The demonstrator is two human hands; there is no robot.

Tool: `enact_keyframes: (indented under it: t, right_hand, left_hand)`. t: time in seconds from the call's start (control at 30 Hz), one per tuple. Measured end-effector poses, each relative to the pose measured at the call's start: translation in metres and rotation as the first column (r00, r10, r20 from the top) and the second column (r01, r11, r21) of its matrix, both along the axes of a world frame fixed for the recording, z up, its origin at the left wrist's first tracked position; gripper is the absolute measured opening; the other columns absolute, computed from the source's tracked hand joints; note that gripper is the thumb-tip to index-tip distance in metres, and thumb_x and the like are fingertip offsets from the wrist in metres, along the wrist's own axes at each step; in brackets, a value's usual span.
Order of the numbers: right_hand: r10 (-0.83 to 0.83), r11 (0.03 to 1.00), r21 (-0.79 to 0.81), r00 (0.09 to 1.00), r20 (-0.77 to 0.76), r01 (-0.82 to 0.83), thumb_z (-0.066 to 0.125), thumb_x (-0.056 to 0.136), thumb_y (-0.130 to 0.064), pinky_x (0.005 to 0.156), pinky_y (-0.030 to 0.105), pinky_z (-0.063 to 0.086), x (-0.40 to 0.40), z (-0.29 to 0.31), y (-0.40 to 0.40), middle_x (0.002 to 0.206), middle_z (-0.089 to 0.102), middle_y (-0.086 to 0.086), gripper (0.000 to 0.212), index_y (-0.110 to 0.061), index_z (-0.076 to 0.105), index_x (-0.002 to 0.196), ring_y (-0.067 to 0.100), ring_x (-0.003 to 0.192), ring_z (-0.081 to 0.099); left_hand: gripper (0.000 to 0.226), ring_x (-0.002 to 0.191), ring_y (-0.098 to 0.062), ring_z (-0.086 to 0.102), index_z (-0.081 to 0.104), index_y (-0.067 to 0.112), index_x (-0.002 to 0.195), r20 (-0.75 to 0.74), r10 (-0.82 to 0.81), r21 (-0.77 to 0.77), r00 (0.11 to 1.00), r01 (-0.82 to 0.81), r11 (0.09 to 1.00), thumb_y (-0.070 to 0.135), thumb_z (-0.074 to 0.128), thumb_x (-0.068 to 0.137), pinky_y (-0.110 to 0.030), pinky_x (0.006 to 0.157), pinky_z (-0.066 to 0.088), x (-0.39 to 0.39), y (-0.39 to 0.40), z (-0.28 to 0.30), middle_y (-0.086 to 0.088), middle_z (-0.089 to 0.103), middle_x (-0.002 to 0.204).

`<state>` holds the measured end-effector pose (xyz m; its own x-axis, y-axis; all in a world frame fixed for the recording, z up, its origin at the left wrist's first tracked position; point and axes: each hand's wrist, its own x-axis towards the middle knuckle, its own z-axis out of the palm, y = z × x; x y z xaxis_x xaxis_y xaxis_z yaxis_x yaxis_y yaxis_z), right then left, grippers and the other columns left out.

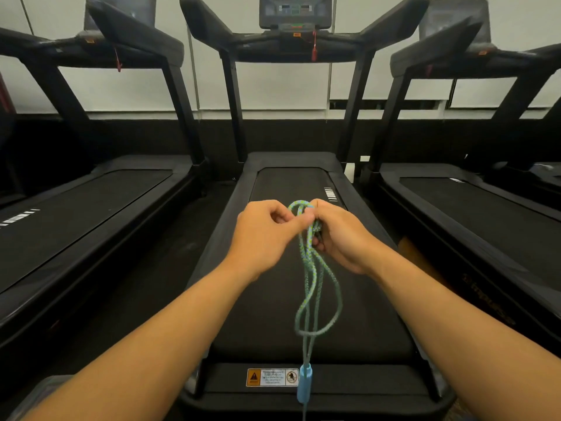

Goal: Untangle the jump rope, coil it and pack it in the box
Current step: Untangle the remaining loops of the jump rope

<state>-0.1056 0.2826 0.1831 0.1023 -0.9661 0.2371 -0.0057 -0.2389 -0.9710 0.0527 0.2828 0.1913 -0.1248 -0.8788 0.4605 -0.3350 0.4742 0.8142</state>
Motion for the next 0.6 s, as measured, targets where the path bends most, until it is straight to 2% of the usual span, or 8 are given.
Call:
enact_keyframes:
  t: [0.1, 0.17, 0.23, 0.27, 0.33, 0.43, 0.5, 0.6]
  right_hand:
    - [-0.017, 1.0, -0.017, 0.996, -0.086, 0.016, 0.049, 0.093, -0.028, 0.057, 0.029, 0.03, 0.003, -0.002, -0.001, 0.068, 0.045, -0.004, 0.023, -0.025, 0.045, 0.07, 0.01, 0.056, 0.043]
    - [-0.04, 0.999, -0.022, 0.991, -0.13, 0.038, 0.048, 0.094, -0.027, 0.057, 0.029, 0.031, 0.002, -0.002, 0.0, 0.069, 0.049, -0.004, 0.023, -0.024, 0.046, 0.072, 0.011, 0.058, 0.044]
    - [-0.078, 0.997, -0.028, 0.984, -0.157, 0.075, 0.045, 0.099, -0.021, 0.054, 0.027, 0.033, 0.0, -0.001, 0.0, 0.072, 0.061, -0.001, 0.025, -0.023, 0.047, 0.074, 0.013, 0.058, 0.045]
    - [-0.095, 0.996, -0.019, 0.983, -0.155, 0.093, 0.043, 0.099, -0.02, 0.052, 0.026, 0.033, -0.002, -0.001, -0.001, 0.077, 0.07, 0.003, 0.024, -0.022, 0.046, 0.076, 0.013, 0.056, 0.045]
    - [-0.151, 0.988, 0.013, 0.978, -0.14, 0.155, 0.042, 0.097, -0.019, 0.048, 0.025, 0.032, -0.007, -0.003, -0.005, 0.087, 0.078, 0.012, 0.02, -0.021, 0.044, 0.078, 0.013, 0.051, 0.044]
    - [-0.257, 0.963, 0.035, 0.947, -0.191, 0.268, 0.043, 0.094, -0.023, 0.044, 0.02, 0.03, -0.019, -0.012, -0.013, 0.082, 0.065, 0.013, 0.02, -0.024, 0.043, 0.074, 0.015, 0.051, 0.042]
    - [-0.273, 0.956, 0.033, 0.925, -0.263, 0.292, 0.043, 0.095, -0.023, 0.043, 0.02, 0.029, -0.025, -0.017, -0.015, 0.07, 0.063, 0.004, 0.022, -0.023, 0.043, 0.074, 0.015, 0.048, 0.041]
    - [-0.302, 0.944, -0.002, 0.864, -0.403, 0.33, 0.043, 0.095, -0.022, 0.052, 0.027, 0.032, -0.034, -0.022, -0.016, 0.057, 0.062, -0.004, 0.023, -0.022, 0.045, 0.073, 0.017, 0.051, 0.046]
  left_hand:
    - [0.024, 0.056, -0.006, 0.05, 0.072, 0.017, 0.069, 0.092, 0.052, -0.064, 0.994, -0.046, 0.997, 0.036, 0.083, 0.079, -0.027, 0.058, 0.04, -0.002, -0.003, -0.002, 0.007, 0.061, 0.059]
    - [0.02, 0.058, -0.009, 0.049, 0.072, 0.013, 0.072, 0.041, -0.026, 0.017, 0.999, 0.025, 1.0, 0.026, 0.08, 0.084, -0.027, 0.059, 0.04, -0.003, -0.006, -0.004, 0.003, 0.06, 0.062]
    - [0.017, 0.065, -0.013, 0.056, 0.07, 0.007, 0.076, -0.117, -0.113, 0.128, 0.987, 0.127, 0.984, 0.016, 0.073, 0.091, -0.027, 0.062, 0.045, -0.002, -0.008, -0.003, -0.005, 0.063, 0.069]
    - [0.017, 0.069, -0.016, 0.06, 0.067, 0.006, 0.078, -0.267, -0.157, 0.186, 0.951, 0.211, 0.96, 0.011, 0.067, 0.094, -0.028, 0.064, 0.049, 0.0, -0.01, 0.0, -0.007, 0.064, 0.073]
    - [0.02, 0.071, -0.019, 0.062, 0.06, 0.007, 0.081, -0.593, -0.221, 0.245, 0.775, 0.434, 0.867, 0.007, 0.054, 0.101, -0.03, 0.067, 0.057, 0.006, -0.015, 0.011, -0.007, 0.061, 0.075]
    - [0.027, 0.05, -0.011, 0.043, 0.051, 0.013, 0.076, -0.811, -0.188, 0.216, 0.553, 0.582, 0.784, 0.01, 0.045, 0.102, -0.025, 0.052, 0.05, 0.023, -0.021, 0.031, 0.0, 0.046, 0.061]
    - [0.032, 0.043, -0.008, 0.026, 0.042, 0.017, 0.068, -0.817, -0.163, 0.194, 0.553, 0.53, 0.825, 0.009, 0.045, 0.098, -0.021, 0.043, 0.035, 0.036, -0.025, 0.043, 0.004, 0.032, 0.053]
    - [0.031, 0.041, -0.007, 0.022, 0.042, 0.019, 0.068, -0.714, -0.125, 0.128, 0.688, 0.304, 0.944, 0.001, 0.045, 0.093, -0.021, 0.041, 0.024, 0.057, -0.03, 0.053, 0.008, 0.029, 0.049]
